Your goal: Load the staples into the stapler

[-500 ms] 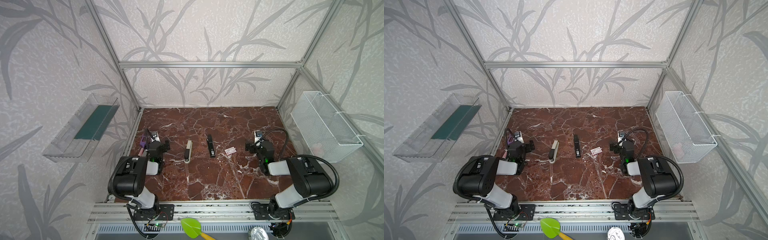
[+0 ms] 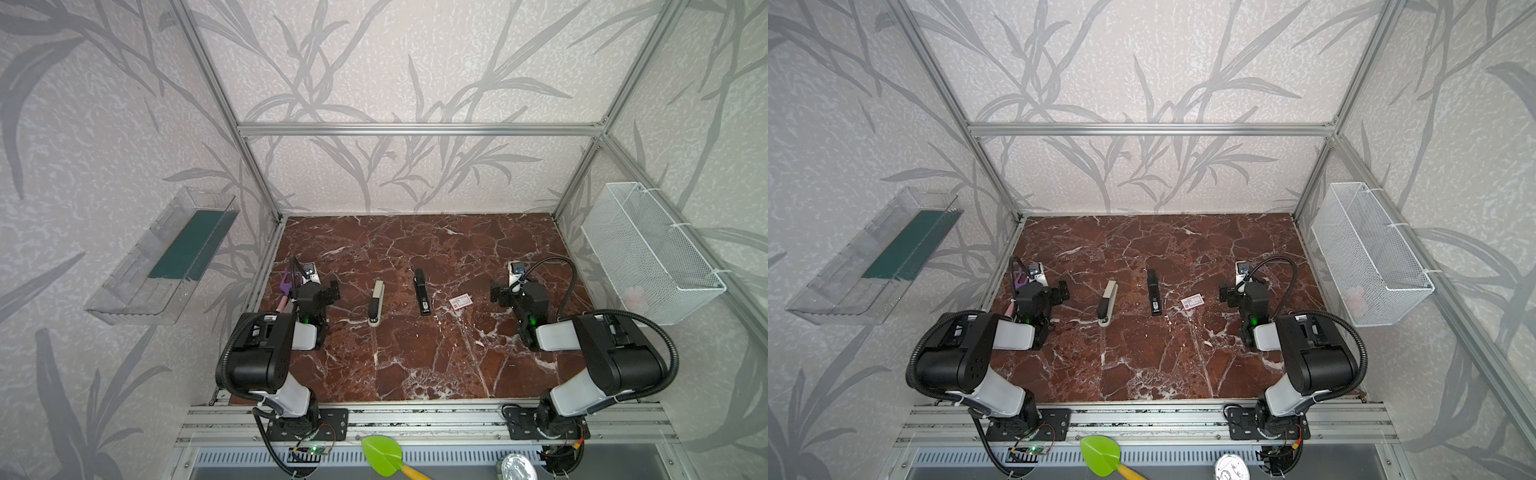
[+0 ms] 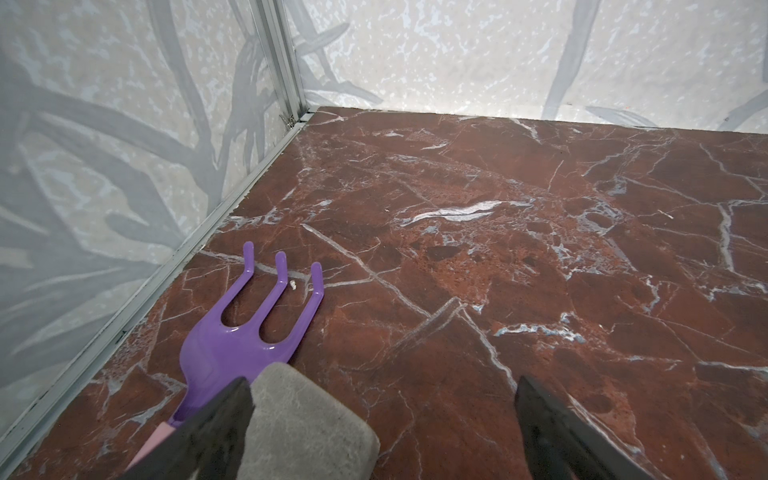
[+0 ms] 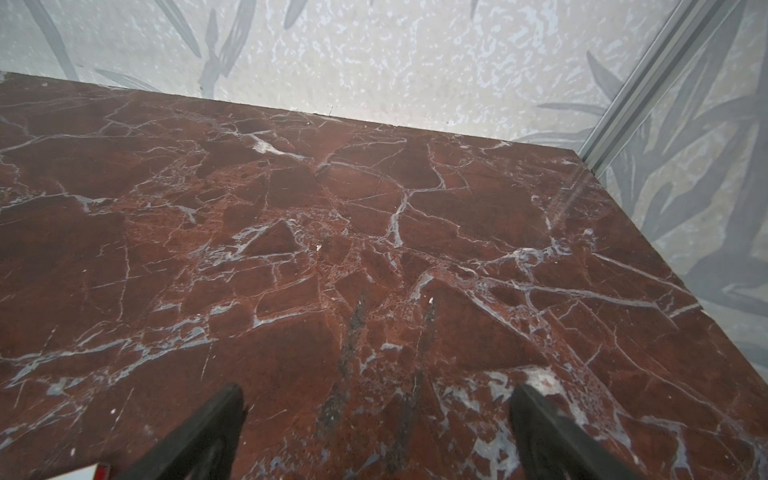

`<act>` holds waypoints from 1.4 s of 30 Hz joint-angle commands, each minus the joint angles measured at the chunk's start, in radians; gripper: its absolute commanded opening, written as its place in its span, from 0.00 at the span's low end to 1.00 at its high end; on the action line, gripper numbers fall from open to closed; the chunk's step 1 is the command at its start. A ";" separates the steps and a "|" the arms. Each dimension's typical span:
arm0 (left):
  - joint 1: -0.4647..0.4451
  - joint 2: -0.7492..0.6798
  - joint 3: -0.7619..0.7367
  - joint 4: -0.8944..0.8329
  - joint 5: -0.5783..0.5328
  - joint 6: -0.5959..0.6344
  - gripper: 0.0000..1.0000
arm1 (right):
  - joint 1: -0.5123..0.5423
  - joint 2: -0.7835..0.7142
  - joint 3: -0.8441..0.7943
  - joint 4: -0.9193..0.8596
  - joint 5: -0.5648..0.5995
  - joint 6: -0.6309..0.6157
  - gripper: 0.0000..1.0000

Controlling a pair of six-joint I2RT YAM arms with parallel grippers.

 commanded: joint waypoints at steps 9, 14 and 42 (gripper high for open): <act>0.006 -0.016 0.015 0.011 0.002 0.016 0.99 | -0.003 0.003 0.019 0.008 -0.003 0.006 0.99; 0.006 -0.016 0.016 0.011 0.001 0.015 0.99 | -0.003 0.004 0.019 0.008 -0.003 0.005 0.99; 0.022 -0.252 0.430 -0.984 0.463 -0.611 0.81 | 0.105 -0.389 0.415 -0.823 -0.226 0.525 0.99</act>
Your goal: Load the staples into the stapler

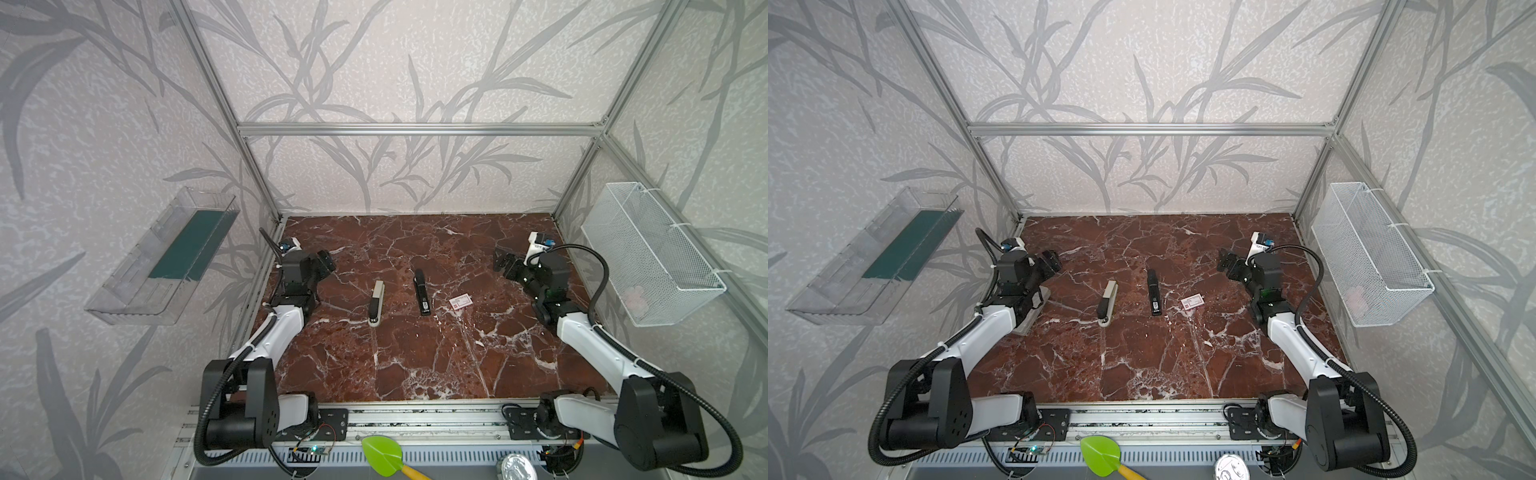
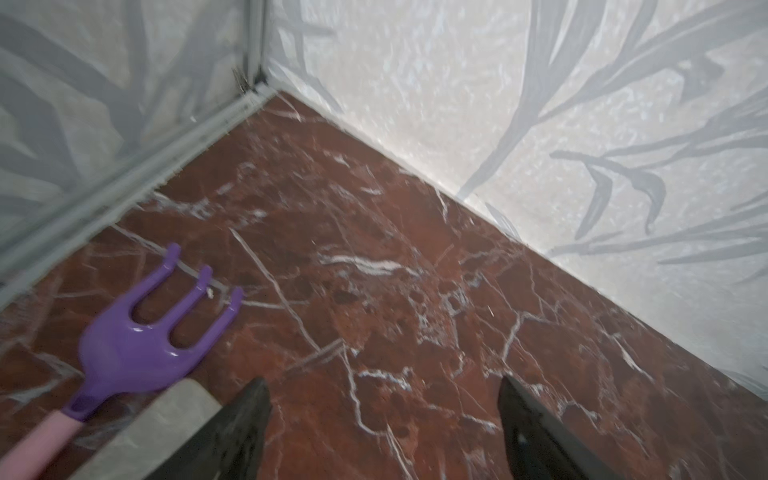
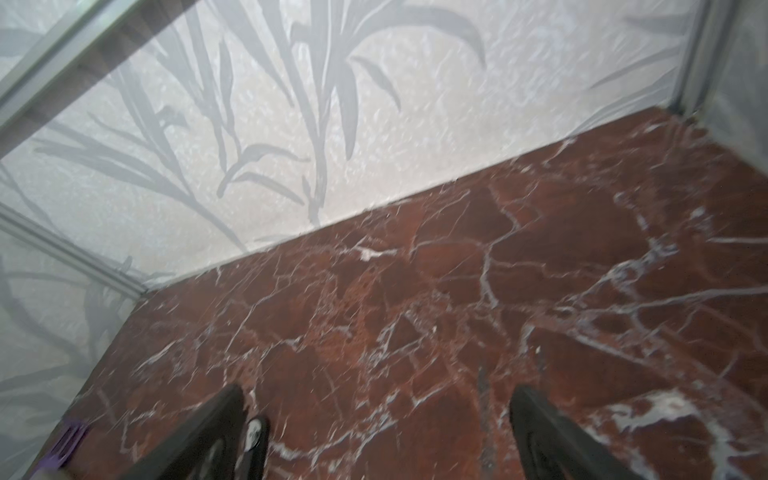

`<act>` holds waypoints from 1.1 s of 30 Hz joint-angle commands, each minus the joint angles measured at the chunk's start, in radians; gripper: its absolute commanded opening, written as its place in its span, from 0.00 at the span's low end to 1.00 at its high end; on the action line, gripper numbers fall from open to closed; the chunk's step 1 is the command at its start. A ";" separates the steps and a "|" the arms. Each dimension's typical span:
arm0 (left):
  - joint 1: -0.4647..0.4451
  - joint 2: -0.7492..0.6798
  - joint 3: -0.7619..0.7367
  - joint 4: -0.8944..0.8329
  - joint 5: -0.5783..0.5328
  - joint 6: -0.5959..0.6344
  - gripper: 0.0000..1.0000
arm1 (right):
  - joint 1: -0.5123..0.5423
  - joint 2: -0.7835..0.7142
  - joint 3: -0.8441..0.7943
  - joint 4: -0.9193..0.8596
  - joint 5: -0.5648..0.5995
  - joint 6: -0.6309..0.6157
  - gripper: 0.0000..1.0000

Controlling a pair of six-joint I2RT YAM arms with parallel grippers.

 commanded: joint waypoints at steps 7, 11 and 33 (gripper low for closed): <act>-0.083 0.045 0.028 -0.235 0.346 -0.150 0.79 | 0.170 0.226 0.363 -0.475 -0.134 0.002 0.77; -0.132 0.043 0.040 -0.254 0.378 -0.159 0.81 | 0.273 0.361 0.488 -0.589 -0.044 -0.030 0.77; -0.223 0.036 -0.012 -0.208 0.408 -0.217 0.70 | 0.501 0.969 1.218 -1.158 0.147 -0.092 0.67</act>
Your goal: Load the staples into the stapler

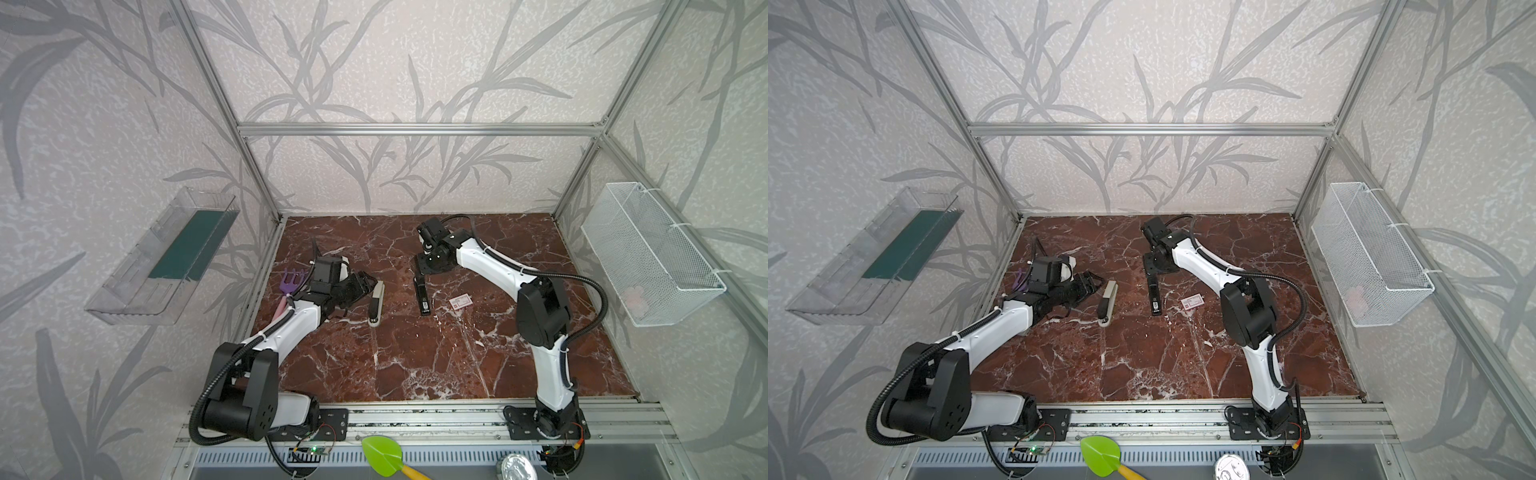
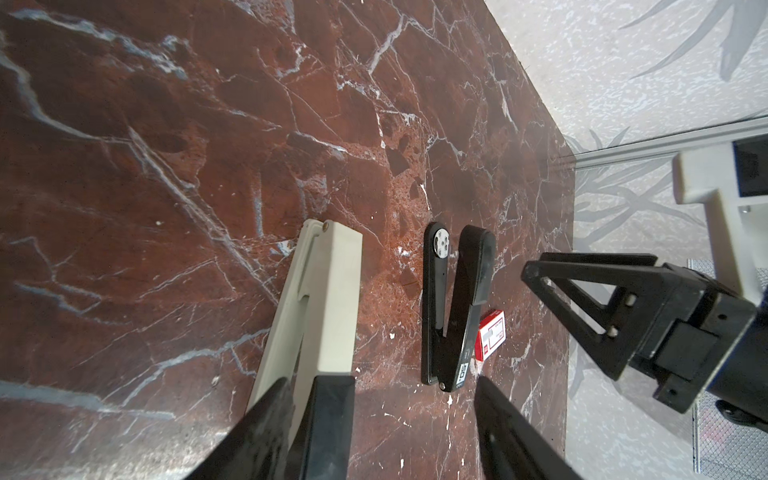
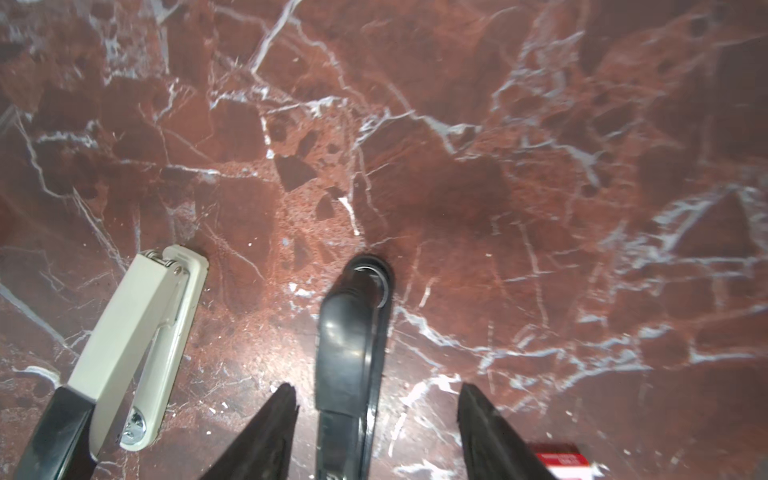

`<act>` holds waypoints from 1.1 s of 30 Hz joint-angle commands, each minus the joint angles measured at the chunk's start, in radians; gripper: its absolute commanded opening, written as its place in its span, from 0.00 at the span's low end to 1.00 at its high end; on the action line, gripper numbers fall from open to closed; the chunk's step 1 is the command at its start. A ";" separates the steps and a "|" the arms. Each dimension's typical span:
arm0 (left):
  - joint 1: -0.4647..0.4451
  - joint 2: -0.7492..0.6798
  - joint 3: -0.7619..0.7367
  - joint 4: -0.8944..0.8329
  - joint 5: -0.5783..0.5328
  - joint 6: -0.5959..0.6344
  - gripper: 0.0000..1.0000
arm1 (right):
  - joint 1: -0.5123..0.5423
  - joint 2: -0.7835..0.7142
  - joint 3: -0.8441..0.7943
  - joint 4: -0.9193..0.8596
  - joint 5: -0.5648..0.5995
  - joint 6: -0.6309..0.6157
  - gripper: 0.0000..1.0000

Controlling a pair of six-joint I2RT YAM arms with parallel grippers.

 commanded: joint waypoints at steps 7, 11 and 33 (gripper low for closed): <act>-0.005 -0.019 -0.018 0.005 0.017 -0.017 0.69 | 0.042 0.168 0.176 -0.166 0.056 -0.017 0.58; -0.005 -0.031 -0.023 -0.001 0.014 -0.018 0.69 | 0.044 0.202 0.214 -0.189 0.063 -0.029 0.52; -0.007 0.025 0.096 -0.005 0.115 -0.059 0.67 | 0.044 0.062 0.250 -0.186 -0.004 -0.272 0.07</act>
